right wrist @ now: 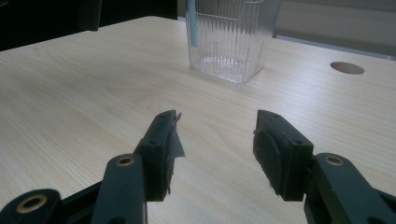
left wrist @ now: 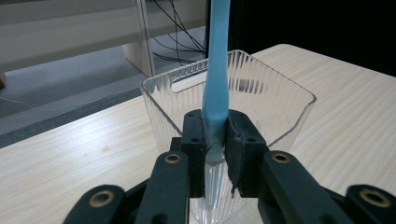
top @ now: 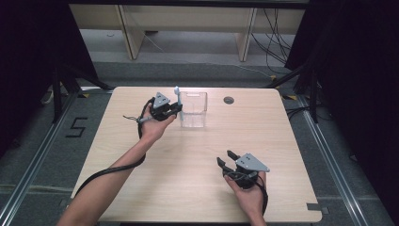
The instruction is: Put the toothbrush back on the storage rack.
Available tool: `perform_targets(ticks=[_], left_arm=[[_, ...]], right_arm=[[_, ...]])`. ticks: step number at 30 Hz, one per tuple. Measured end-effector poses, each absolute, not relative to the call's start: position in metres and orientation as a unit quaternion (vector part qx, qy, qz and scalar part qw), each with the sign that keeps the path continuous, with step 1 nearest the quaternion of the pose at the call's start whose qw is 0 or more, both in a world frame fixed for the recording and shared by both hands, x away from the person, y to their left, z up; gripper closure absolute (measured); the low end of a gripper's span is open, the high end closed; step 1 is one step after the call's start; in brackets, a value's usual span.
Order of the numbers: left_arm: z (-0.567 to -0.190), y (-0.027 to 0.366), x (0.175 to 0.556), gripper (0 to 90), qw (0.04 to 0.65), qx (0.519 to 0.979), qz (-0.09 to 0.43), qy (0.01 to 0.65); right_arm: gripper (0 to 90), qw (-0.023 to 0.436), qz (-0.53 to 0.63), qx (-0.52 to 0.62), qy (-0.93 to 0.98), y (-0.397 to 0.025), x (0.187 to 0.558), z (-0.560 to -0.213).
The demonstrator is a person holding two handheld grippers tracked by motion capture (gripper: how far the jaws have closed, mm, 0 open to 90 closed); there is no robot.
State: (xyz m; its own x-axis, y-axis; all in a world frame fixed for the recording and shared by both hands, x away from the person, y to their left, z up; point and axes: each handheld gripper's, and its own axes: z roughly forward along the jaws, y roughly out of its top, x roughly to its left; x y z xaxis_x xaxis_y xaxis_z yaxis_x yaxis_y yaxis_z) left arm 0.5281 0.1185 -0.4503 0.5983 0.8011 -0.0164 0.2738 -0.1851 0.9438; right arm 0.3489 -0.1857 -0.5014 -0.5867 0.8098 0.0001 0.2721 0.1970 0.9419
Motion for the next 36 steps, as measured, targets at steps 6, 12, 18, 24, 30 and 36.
perform_targets(ticks=[6, 12, 18, 24, 30, 36], left_arm=[[-0.451, 0.119, 0.526, 71.0, 0.520, 0.726, 0.253, 0.372], [-0.454, 0.124, 0.522, 56.1, 0.518, 0.726, 0.253, 0.374], [-0.455, 0.132, 0.514, 43.4, 0.517, 0.729, 0.251, 0.371], [-0.453, 0.142, 0.501, 40.1, 0.519, 0.727, 0.252, 0.373], [-0.451, 0.150, 0.487, 38.9, 0.524, 0.723, 0.246, 0.377], [-0.452, 0.160, 0.471, 37.9, 0.527, 0.723, 0.242, 0.376]], right_arm=[[50.0, 0.257, 0.507, 0.376, 0.732, -0.186, 0.348, -0.501], [49.9, 0.264, 0.505, 0.372, 0.733, -0.186, 0.349, -0.502], [49.8, 0.265, 0.507, 0.372, 0.731, -0.185, 0.349, -0.502], [49.7, 0.264, 0.511, 0.371, 0.730, -0.185, 0.349, -0.503], [49.6, 0.265, 0.502, 0.373, 0.733, -0.187, 0.348, -0.501], [49.2, 0.256, 0.510, 0.383, 0.727, -0.186, 0.347, -0.502]])
